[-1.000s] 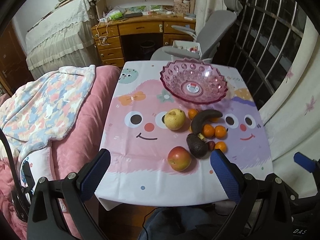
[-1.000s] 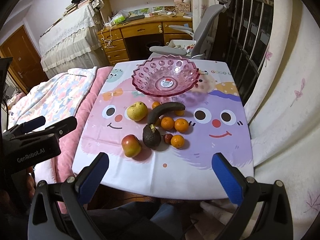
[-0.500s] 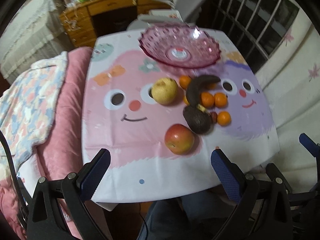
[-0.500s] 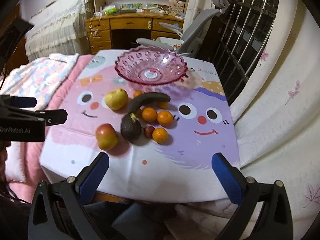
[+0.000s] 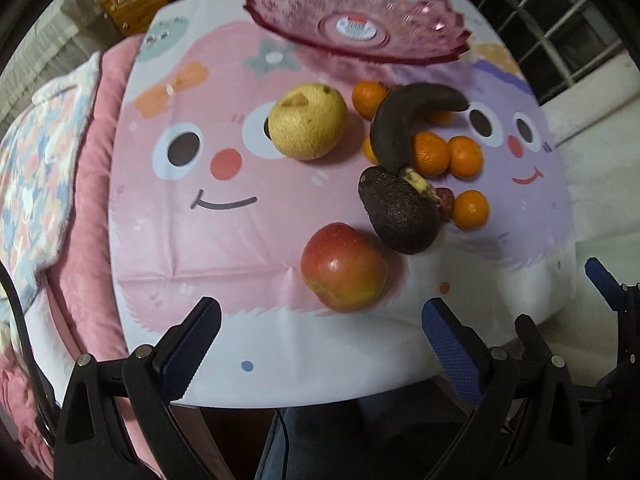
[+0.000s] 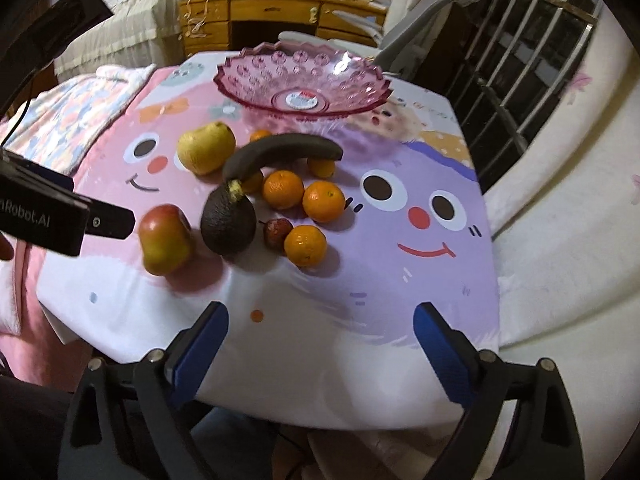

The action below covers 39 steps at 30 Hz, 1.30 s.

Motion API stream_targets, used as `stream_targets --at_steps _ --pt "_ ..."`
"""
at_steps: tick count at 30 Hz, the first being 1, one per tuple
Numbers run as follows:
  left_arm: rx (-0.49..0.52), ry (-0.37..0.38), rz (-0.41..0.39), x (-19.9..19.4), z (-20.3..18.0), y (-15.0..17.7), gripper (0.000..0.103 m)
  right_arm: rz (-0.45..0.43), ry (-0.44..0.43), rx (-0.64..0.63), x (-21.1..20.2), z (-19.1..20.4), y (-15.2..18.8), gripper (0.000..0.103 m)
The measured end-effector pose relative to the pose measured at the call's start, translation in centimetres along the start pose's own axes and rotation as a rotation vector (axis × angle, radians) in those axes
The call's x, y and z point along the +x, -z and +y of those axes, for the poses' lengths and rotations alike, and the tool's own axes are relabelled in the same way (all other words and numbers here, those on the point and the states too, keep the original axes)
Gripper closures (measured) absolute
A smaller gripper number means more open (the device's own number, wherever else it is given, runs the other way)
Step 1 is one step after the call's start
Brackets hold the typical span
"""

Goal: Organize fruits
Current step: 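Move the left tool to the red apple while the right tool approaches a mandarin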

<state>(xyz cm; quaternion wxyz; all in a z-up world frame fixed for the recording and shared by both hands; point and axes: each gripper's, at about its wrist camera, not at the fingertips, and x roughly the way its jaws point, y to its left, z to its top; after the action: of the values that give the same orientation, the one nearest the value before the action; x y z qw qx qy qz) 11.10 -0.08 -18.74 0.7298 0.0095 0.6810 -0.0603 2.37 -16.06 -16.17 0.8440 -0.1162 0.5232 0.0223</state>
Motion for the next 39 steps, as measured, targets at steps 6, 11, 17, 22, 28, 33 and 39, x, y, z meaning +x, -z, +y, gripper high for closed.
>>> stream_targets --at_steps 6,11,17,22,28,33,39 --pt "-0.060 0.001 0.095 3.4 -0.5 -2.2 0.003 0.016 -0.074 -0.114 3.5 -0.7 -1.0 0.017" --pt "-0.124 0.003 0.138 5.4 -0.7 -3.3 0.003 0.039 -0.145 -0.163 5.9 -1.3 -2.2 0.028" --pt "-0.211 0.011 0.193 7.8 0.1 -3.7 0.010 0.057 -0.214 -0.204 8.4 -1.5 -2.9 0.035" --pt "-0.247 0.068 0.196 8.5 0.3 -3.5 0.011 0.079 -0.265 -0.220 9.8 -1.4 -3.1 0.043" --pt "-0.290 0.126 0.173 8.8 1.3 -2.7 0.018 0.075 -0.303 -0.235 11.0 -1.0 -3.5 0.048" --pt "-0.332 0.162 0.143 8.7 2.6 -1.2 0.026 0.070 -0.316 -0.245 11.5 -0.6 -3.7 0.052" --pt "-0.385 0.176 0.124 8.5 4.5 0.0 0.032 0.067 -0.312 -0.236 12.0 -0.7 -3.9 0.056"
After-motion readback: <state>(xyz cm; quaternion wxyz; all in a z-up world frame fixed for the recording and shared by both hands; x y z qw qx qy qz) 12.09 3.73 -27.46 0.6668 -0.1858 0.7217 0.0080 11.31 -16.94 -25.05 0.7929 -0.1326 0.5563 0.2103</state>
